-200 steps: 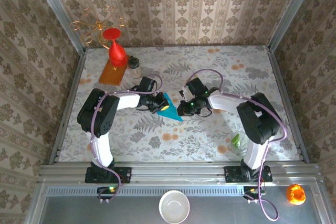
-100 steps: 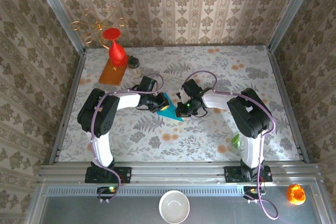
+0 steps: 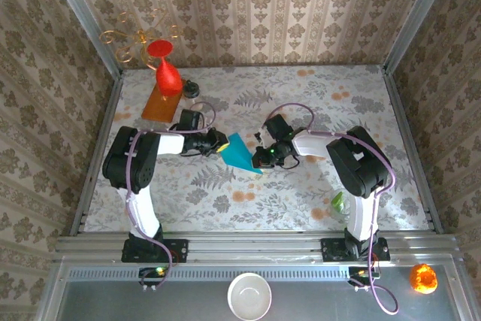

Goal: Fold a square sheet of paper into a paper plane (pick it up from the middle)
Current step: Fourth fold the wing at the center of the table.

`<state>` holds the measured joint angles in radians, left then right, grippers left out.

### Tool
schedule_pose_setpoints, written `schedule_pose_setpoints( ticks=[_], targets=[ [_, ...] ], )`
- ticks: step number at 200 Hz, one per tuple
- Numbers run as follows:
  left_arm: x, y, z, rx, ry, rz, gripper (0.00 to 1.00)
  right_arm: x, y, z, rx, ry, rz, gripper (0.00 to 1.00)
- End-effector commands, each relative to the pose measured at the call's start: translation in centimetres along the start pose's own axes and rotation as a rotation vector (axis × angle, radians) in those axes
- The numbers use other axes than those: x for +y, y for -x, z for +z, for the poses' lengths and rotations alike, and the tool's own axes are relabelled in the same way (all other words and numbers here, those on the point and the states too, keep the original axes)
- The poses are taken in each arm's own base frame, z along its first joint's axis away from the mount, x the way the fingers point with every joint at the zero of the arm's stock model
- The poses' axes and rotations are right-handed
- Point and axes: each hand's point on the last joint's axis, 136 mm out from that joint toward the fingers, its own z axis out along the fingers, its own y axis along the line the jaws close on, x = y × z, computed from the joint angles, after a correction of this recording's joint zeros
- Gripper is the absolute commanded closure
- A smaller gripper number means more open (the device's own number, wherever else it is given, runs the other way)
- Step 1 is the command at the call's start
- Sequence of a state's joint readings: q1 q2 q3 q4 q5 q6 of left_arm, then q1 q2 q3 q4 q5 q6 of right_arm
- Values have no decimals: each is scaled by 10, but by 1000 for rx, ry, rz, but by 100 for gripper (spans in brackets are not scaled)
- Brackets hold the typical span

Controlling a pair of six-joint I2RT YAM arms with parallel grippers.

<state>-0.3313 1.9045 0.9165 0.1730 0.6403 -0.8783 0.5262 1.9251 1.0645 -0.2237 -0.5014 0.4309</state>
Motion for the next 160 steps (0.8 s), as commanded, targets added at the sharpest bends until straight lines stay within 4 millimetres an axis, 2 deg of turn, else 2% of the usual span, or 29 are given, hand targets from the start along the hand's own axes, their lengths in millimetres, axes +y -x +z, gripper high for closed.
schedule_pose_setpoints(
  ticks=[1,55,79,95,108,127,160],
  targets=[
    [39,29,-17,-135,138,14,82,-86,-78,13,213,-295,176,96],
    [41,40,-22,-176,168,15,82,-80,-83,6,214,-250,175,96],
    [44,45,-31,-220,195,13,82,-80,-83,2,208,-237,182,96],
    [39,48,-37,-246,192,20,82,-75,-78,1,196,-215,180,96],
    [28,46,-41,-259,157,31,81,-64,-68,0,167,-168,180,95],
    [13,36,-44,-262,124,48,80,-36,-41,-5,85,-53,173,93],
    [-3,14,-58,-286,126,54,74,14,12,-38,-113,98,94,79]
  ],
)
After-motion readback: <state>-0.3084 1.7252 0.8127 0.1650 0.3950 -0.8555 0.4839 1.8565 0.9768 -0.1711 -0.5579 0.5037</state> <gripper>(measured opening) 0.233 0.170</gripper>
